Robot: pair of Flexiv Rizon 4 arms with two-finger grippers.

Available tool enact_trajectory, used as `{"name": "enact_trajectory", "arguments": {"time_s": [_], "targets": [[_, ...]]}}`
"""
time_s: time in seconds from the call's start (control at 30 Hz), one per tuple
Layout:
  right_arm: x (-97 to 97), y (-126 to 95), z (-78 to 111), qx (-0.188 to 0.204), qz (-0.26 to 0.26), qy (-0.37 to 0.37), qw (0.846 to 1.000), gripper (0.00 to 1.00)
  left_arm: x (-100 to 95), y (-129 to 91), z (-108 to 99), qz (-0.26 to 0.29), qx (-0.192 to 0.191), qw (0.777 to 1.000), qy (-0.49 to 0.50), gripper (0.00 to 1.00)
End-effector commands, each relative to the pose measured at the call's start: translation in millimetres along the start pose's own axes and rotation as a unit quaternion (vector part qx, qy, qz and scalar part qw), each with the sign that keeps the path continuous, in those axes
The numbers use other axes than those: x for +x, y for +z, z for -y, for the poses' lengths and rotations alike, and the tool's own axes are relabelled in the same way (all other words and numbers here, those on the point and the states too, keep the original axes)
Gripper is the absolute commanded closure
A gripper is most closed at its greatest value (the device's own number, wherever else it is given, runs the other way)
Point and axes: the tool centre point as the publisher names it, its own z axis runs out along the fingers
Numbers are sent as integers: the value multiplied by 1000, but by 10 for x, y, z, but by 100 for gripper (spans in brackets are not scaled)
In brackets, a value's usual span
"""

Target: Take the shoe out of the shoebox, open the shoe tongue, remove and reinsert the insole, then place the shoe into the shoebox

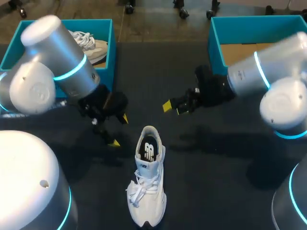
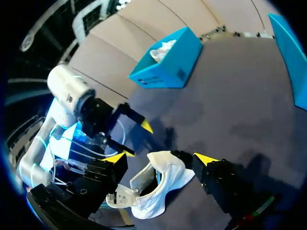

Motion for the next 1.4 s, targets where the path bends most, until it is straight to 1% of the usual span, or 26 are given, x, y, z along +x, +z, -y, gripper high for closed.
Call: {"name": "enact_trajectory", "arguments": {"time_s": [0.03, 0.07, 0.1, 0.13, 0.17, 0.23, 0.33, 0.4, 0.47, 0.5, 0.9, 0.93, 0.97, 1.0, 1.07, 1.13, 1.17, 1.23, 1.27, 1.33, 1.4], "targets": [[83, -68, -89, 316, 73, 36, 945, 47, -52, -359, -220, -18, 1, 1000, 12, 0], [90, -81, -103, 317, 81, 42, 944, 55, -69, -410, -274, -22, 0, 1000, 22, 0], [95, -89, -112, 316, 85, 46, 944, 64, -74, -449, -311, -28, 6, 999, 34, 0], [104, -96, -121, 315, 88, 50, 944, 79, -72, -497, -346, -38, 18, 998, 50, 0], [116, -108, -131, 314, 99, 62, 942, 100, -69, -640, -455, -44, 31, 995, 84, 0], [121, -128, -140, 306, 105, 74, 943, 100, -115, -787, -580, -48, 34, 992, 111, 0], [134, -165, -158, 301, 120, 98, 941, 100, -202, -1015, -766, -65, 21, 982, 174, 0], [153, -169, -184, 311, 142, 122, 932, 100, -309, -1195, -839, -65, 6, 979, 195, 0], [176, -143, -229, 311, 155, 135, 928, 100, -482, -1399, -859, -55, -2, 981, 186, 0], [184, -134, -255, 297, 162, 147, 930, 100, -482, -1399, -859, -55, -2, 981, 186, 0], [184, -134, -255, 297, 162, 147, 930, 100, -482, -1399, -859, -55, -2, 981, 186, 0], [223, -119, -291, 282, 168, 146, 933, 100, -482, -1399, -859, -55, -2, 981, 186, 0], [294, -109, -315, 266, 190, 142, 934, 100, -516, -1442, -865, -47, -15, 979, 198, 0], [383, -109, -323, 245, 207, 139, 937, 100, -571, -1505, -891, -45, -20, 976, 212, 0], [506, -101, -318, 223, 248, 139, 932, 100, -677, -1596, -946, -48, -26, 972, 227, 0], [564, -90, -315, 211, 275, 153, 926, 100, -788, -1690, -1018, -52, -34, 968, 244, 0], [568, -87, -315, 208, 280, 156, 924, 100, -803, -1704, -1029, -52, -36, 967, 246, 0], [609, -45, -305, 187, 294, 172, 921, 100, -932, -1836, -1125, -44, -50, 965, 253, 0], [623, -30, -297, 185, 296, 175, 921, 100, -963, -1867, -1147, -40, -53, 966, 248, 0], [688, 33, -258, 170, 311, 181, 917, 100, -1052, -1949, -1205, -35, -63, 967, 244, 0], [756, 96, -194, 158, 328, 185, 913, 100, -1117, -2016, -1262, -34, -82, 965, 246, 0]]}}
